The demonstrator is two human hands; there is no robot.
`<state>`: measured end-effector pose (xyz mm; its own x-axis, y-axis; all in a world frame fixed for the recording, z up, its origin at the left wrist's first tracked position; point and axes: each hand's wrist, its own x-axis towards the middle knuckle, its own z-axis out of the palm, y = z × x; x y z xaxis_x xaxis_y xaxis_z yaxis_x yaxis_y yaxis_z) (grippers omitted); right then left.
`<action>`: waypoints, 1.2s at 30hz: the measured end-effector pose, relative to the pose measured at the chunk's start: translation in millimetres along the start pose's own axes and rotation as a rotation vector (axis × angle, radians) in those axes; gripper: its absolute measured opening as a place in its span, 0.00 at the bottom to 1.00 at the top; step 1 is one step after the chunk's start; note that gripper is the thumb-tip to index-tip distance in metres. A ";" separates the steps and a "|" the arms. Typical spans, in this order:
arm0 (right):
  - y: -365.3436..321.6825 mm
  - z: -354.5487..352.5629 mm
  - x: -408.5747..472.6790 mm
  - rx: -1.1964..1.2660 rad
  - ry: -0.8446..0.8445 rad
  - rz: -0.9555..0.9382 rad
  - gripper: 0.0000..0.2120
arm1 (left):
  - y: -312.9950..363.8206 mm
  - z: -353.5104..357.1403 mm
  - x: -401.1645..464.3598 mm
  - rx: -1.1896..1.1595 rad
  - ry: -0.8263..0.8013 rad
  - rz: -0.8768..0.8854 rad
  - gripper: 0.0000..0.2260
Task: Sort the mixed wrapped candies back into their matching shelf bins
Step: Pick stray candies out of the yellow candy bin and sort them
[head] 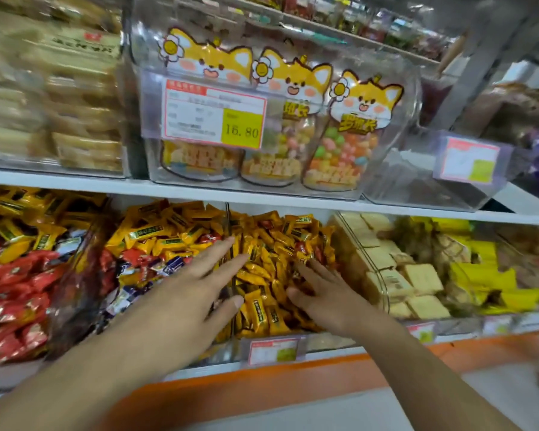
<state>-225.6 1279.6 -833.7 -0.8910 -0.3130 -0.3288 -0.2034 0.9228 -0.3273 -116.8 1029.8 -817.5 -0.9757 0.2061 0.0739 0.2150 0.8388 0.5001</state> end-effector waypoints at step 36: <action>15.9 0.7 53.7 0.055 0.353 -0.100 0.07 | -7.3 8.0 0.9 -0.016 -0.046 -0.049 0.29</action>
<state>-276.4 1277.3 -857.2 -0.9549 -0.2955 0.0305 -0.2834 0.8750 -0.3925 -118.9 1027.9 -828.0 -0.9822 0.1878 0.0097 0.1657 0.8402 0.5163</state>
